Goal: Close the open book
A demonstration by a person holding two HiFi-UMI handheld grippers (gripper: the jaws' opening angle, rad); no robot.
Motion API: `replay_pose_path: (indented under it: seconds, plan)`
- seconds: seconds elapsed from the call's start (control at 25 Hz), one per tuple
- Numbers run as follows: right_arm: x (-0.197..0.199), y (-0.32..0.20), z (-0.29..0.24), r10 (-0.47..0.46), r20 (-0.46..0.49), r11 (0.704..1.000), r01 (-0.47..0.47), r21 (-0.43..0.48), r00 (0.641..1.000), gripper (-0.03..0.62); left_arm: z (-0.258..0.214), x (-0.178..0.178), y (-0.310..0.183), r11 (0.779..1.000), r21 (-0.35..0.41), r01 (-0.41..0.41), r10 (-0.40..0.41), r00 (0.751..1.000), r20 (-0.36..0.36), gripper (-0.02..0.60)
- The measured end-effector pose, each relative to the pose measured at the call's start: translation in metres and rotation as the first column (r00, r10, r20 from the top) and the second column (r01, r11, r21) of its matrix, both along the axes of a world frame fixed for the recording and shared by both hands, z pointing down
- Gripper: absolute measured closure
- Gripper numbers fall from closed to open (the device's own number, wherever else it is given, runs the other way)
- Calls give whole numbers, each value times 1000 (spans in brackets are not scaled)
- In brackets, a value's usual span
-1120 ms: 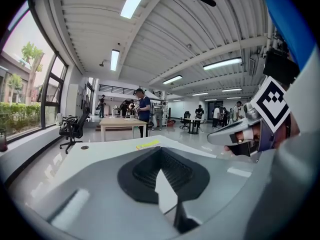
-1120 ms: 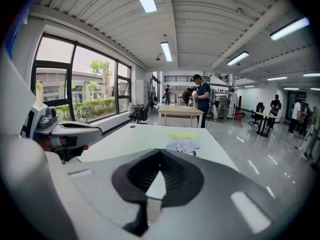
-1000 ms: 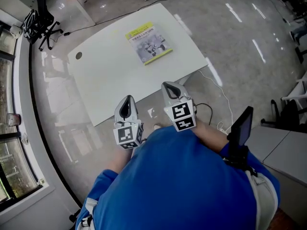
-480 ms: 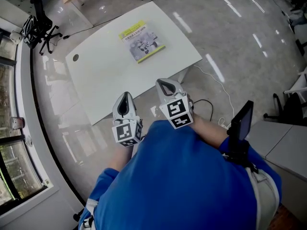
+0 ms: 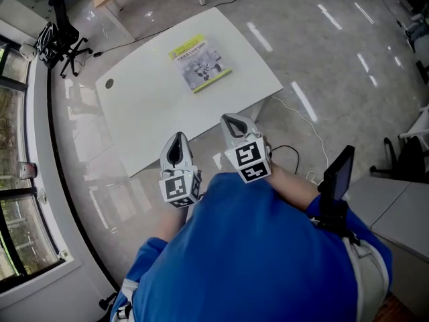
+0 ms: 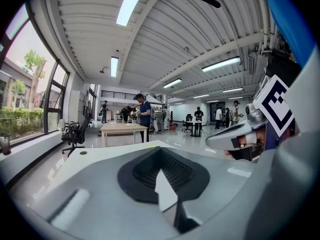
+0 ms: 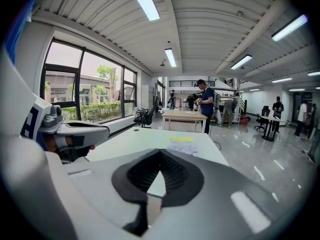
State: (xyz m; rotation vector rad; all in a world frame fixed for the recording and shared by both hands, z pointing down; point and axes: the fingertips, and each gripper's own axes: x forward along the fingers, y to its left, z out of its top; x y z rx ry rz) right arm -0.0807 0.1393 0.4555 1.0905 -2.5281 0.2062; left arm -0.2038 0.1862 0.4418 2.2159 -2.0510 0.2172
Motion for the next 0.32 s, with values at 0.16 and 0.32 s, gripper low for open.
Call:
replay_pose_path:
  seconds: [0.16,0.32]
  plan:
    - [3,-3,-2,3,1,1000,-3,3,1000,591,-4,3,-2,1000,8,-2,2,1000,4,574]
    - [4,-7,-5,-5,1,1000,5,14,1000,591,-9,4,-5,1000,17,11,-10,1000,-8,574]
